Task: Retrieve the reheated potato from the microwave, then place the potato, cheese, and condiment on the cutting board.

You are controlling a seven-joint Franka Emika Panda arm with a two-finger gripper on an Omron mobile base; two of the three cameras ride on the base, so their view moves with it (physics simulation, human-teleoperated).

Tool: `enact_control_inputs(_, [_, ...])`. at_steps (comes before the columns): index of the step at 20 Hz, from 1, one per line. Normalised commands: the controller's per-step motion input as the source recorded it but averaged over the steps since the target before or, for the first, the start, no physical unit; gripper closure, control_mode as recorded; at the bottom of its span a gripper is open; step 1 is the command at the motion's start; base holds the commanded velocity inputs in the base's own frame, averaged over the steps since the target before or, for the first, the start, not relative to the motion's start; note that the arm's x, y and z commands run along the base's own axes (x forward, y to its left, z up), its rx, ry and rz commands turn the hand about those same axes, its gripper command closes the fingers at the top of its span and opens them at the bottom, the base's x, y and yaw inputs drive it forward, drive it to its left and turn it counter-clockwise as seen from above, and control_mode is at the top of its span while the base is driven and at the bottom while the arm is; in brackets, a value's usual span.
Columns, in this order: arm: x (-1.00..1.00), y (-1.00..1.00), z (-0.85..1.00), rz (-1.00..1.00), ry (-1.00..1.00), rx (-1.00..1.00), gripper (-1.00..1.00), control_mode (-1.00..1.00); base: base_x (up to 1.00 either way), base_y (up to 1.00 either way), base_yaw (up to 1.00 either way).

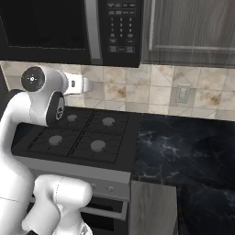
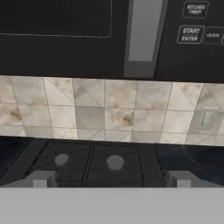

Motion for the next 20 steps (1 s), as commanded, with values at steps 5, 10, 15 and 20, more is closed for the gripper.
enact_control_inputs(5, [0.00, -0.07, 0.48, -0.01, -0.13, 0.00, -1.00, -1.00, 0.00, 0.00, 0.00])
enact_control_inputs(10, [0.00, -0.13, 0.51, 0.00, -0.07, 0.00, -1.00, -1.00, 0.00, 0.00, 0.00])
enact_control_inputs(15, [0.02, -0.07, 0.56, -0.04, 0.00, -0.02, -1.00, -1.00, 0.00, 0.00, 0.00])
enact_control_inputs(20, [0.12, -0.06, 0.48, -0.08, 0.02, 0.00, -1.00, -1.00, 0.00, 0.00, 0.00])
